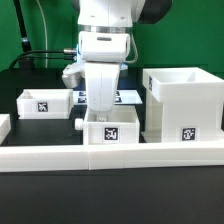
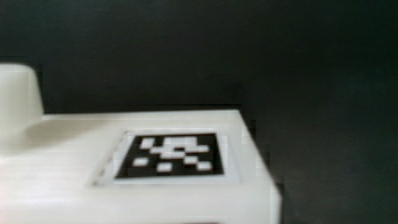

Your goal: Assemble drawer

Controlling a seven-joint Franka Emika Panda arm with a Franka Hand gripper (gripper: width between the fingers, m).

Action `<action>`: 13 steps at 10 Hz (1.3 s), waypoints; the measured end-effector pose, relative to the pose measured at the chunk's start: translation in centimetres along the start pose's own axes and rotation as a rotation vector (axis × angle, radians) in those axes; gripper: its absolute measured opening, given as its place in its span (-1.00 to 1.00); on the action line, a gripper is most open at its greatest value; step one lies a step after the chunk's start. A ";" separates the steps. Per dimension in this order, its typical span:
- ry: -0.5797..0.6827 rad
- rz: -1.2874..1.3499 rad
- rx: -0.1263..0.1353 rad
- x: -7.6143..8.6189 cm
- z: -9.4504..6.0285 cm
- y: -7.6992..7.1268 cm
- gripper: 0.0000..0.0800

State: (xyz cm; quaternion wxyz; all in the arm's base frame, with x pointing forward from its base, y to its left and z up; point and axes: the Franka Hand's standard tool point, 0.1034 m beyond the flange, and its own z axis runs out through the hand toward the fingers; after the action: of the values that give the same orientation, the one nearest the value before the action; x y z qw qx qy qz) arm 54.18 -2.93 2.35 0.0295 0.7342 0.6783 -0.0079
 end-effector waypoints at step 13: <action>0.014 -0.017 0.003 1.8 0.1 -0.1 -0.89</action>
Offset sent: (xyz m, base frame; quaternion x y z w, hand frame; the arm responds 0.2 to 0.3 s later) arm 0.0116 0.0168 -0.0012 -0.0056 0.0140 -0.0236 0.9996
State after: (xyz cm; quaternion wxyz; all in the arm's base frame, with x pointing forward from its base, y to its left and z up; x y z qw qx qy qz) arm 54.24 -1.13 2.13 0.0237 0.7284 0.6847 -0.0041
